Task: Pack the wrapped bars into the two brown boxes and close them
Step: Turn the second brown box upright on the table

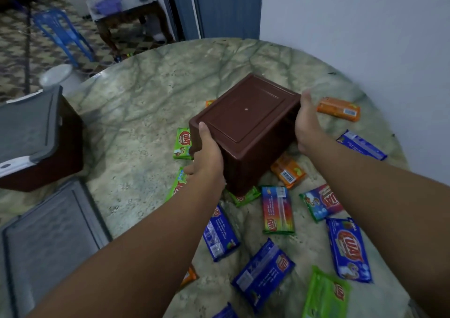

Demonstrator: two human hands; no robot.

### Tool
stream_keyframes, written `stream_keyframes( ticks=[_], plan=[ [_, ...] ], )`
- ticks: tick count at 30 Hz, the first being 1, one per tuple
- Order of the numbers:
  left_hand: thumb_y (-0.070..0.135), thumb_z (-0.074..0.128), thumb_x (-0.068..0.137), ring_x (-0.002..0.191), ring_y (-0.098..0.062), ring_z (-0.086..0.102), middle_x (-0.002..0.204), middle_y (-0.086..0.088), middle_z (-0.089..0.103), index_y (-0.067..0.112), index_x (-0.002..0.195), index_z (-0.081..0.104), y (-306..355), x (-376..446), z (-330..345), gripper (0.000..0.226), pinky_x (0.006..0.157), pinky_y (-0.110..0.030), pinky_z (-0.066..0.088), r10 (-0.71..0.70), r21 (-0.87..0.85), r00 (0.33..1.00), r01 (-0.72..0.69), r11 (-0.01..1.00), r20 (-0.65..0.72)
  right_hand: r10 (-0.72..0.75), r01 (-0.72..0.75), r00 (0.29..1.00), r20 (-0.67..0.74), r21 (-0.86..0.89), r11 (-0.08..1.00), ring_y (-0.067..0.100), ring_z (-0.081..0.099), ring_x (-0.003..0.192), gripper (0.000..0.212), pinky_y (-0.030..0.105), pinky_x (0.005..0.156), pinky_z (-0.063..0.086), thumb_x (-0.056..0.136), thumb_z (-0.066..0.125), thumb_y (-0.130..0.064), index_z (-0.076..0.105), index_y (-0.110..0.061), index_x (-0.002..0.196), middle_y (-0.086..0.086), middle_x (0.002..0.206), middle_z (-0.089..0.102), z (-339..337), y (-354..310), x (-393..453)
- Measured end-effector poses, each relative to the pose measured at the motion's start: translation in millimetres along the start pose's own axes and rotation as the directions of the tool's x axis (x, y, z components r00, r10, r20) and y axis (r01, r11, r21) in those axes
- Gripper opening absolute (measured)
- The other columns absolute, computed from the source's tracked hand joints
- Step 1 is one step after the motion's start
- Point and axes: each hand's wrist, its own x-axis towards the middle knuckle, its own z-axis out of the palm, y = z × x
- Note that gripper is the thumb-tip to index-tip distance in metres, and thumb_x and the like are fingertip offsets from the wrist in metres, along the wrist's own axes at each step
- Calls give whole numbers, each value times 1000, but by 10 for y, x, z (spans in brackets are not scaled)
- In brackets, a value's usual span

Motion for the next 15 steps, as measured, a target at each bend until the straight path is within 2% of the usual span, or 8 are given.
stream_keyframes(
  ticks=[3,5,7,9,10,12,14,15],
  plan=[
    [114,24,18,144,-29,33,162,4,17,21,154,35,106,-346,1,166,112,-57,37,39,49,999,-38,998,-16,-31,27,999,36,93,995,12,64,117,92,42,114,41,71,32,-94,68,-32,128,-10,123,72,-10,61,33],
    [112,24,31,147,-28,26,163,1,14,23,155,35,198,-638,2,153,116,-54,31,82,8,996,-82,997,-35,-63,66,998,-23,168,983,13,61,123,99,44,116,38,64,34,-99,63,-34,134,-11,129,69,-30,145,141],
    [111,24,37,148,-30,26,161,1,23,36,150,41,213,-629,-39,136,117,-55,28,145,-1,989,-145,989,-27,-81,84,996,-20,231,969,15,58,128,104,46,116,38,63,38,-100,56,-35,141,-9,135,65,-71,187,212],
    [114,28,31,139,-32,44,155,1,42,44,138,54,275,-570,-104,131,109,-57,38,145,-100,987,-137,985,71,-54,61,998,-37,255,965,15,59,126,95,43,111,43,72,41,-94,57,-28,139,-8,133,67,-63,66,-6],
    [114,30,34,128,-30,57,145,2,56,42,131,62,331,-647,-166,125,100,-53,48,145,-139,981,-127,982,131,-55,64,998,-40,254,965,13,63,117,79,38,102,50,83,41,-83,61,-21,127,-7,124,70,-67,-7,-162],
    [103,26,65,92,-20,75,106,3,77,29,109,75,480,-963,-295,99,69,-33,61,195,-160,962,-166,973,189,-93,101,995,-40,254,962,15,64,100,41,33,82,54,94,39,-55,54,-20,108,-1,106,66,-51,-40,-331],
    [84,22,89,61,-15,73,68,3,75,21,87,73,541,-1060,-440,81,48,-23,55,267,-198,941,-226,954,209,-110,119,993,-48,265,957,21,65,105,37,36,88,55,87,41,-50,54,-23,109,5,109,66,-20,-8,-487],
    [83,22,90,59,-16,72,62,3,72,18,83,71,572,-1046,-549,81,50,-23,55,286,-218,936,-242,946,203,-110,116,993,-38,271,956,21,67,103,41,33,86,56,82,42,-49,57,-21,109,7,108,68,-6,22,-530]
  ],
)
